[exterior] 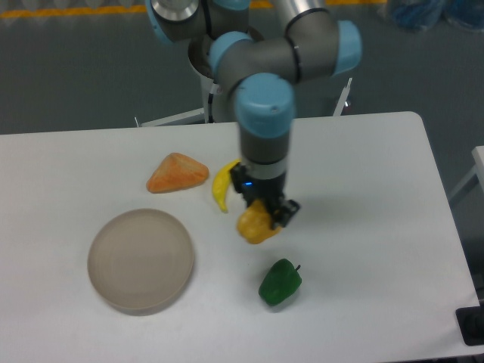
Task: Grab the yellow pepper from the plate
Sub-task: 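Lift the yellow pepper off the plate and carry it toward the banana, then hold the yellow pepper raised beside the banana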
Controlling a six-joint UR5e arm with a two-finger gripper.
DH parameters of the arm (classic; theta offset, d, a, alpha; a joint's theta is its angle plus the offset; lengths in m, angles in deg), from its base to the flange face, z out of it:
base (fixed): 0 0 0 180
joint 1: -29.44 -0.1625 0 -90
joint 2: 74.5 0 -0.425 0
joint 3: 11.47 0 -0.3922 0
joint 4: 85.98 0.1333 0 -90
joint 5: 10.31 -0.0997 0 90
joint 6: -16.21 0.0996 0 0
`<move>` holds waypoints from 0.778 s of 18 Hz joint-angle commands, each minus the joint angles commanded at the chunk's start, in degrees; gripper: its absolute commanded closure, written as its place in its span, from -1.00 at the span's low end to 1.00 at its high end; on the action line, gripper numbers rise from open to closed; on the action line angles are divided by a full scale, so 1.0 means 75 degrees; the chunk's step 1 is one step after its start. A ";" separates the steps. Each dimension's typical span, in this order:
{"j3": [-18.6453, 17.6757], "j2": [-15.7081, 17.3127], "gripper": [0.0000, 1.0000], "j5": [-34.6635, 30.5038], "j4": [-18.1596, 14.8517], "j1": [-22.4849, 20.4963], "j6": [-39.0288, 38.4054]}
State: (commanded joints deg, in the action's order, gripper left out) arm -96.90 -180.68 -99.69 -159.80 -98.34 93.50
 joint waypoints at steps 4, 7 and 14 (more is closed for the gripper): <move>-0.0023 0.0000 0.70 -0.0047 -0.0412 -0.0295 0.1353; -0.0023 -0.0012 0.71 -0.0047 -0.0412 -0.0424 0.1565; -0.0070 0.0000 0.71 -0.0035 -0.0412 -0.0565 0.1707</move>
State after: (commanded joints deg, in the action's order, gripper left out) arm -97.43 -180.68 -99.96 -162.89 -102.57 106.30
